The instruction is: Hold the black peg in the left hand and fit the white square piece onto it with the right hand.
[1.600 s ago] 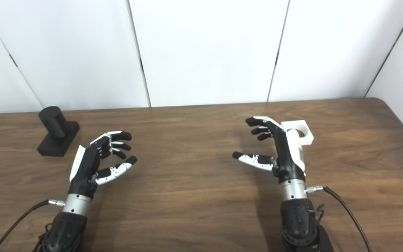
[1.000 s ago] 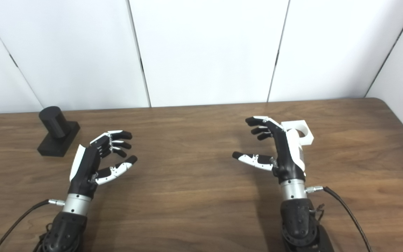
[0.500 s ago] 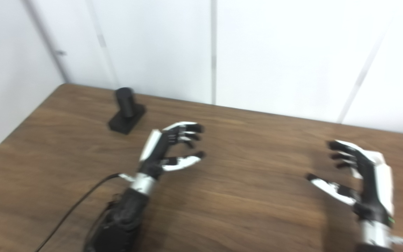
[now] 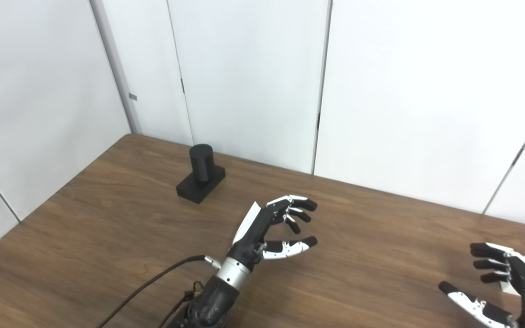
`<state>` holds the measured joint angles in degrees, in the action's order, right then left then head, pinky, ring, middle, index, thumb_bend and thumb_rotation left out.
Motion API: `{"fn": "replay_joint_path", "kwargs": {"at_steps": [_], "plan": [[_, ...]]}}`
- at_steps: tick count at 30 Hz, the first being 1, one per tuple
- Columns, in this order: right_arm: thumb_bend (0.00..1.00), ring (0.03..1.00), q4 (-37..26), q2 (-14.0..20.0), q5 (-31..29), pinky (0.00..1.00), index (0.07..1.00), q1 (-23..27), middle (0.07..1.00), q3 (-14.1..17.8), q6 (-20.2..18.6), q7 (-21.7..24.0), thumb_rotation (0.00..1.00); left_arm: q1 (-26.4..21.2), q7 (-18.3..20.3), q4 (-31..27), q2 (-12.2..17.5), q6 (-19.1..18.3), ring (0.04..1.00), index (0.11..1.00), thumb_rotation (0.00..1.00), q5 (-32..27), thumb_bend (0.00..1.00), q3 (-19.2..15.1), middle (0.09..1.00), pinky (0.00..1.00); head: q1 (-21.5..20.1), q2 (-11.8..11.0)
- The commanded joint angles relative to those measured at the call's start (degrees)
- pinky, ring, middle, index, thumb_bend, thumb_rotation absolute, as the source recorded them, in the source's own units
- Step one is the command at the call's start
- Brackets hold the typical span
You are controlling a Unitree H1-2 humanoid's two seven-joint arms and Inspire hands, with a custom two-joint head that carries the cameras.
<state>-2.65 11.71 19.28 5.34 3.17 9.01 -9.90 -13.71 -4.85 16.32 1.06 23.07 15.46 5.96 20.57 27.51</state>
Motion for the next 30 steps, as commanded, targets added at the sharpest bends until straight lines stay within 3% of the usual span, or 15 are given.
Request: {"fn": "replay_joint_path", "kwargs": {"at_steps": [1, 9, 14, 20, 25, 30], "plan": [[0.63, 0.591, -2.77, 0.02, -0.05, 0.47, 0.618, 1.17, 0.642, 0.21, 0.04, 0.13, 0.00, 0.02, -1.16, 1.98, -0.03, 2.49, 0.636, 0.679, 0.00, 0.96, 0.60, 0.44, 0.716, 0.47, 0.05, 0.03], [0.64, 0.588, -3.92, -0.16, 0.02, 0.46, 0.607, 1.02, 0.637, 0.32, -0.16, 0.84, 0.00, 0.16, -1.62, 1.19, -0.02, 1.19, 0.637, 0.685, 0.00, 1.21, 0.61, 0.67, 0.717, 0.47, -0.11, 0.32], [0.64, 0.586, -5.47, -0.45, 0.30, 0.46, 0.608, 1.00, 0.637, 0.27, -2.16, 1.62, 0.00, -0.23, -4.44, -1.05, 0.31, 0.38, 0.630, 0.686, 0.09, 5.05, 0.65, 0.13, 0.713, 0.45, -0.06, 0.34], [0.64, 0.577, -6.25, -0.53, 0.31, 0.46, 0.602, 0.98, 0.627, 0.33, -2.47, 2.15, 0.00, -1.33, -5.29, -4.13, 2.05, 0.13, 0.675, 0.688, 0.09, 8.83, 0.68, 0.01, 0.730, 0.53, 0.00, 0.40], [0.64, 0.583, -6.48, -0.32, -0.32, 0.46, 0.603, 0.98, 0.633, 0.66, -2.37, 2.58, 0.00, -2.85, -3.50, -7.15, 4.98, -2.55, 0.668, 0.680, 0.16, 9.43, 0.71, -0.70, 0.728, 0.52, 0.28, 0.45], [0.63, 0.587, -6.66, -0.29, -0.28, 0.48, 0.609, 1.07, 0.635, 0.83, -2.89, 2.96, 0.00, -4.62, -2.28, -11.81, 7.96, -8.05, 0.682, 0.693, 0.19, 10.52, 0.71, -2.51, 0.737, 0.52, 0.56, 0.25]]}}
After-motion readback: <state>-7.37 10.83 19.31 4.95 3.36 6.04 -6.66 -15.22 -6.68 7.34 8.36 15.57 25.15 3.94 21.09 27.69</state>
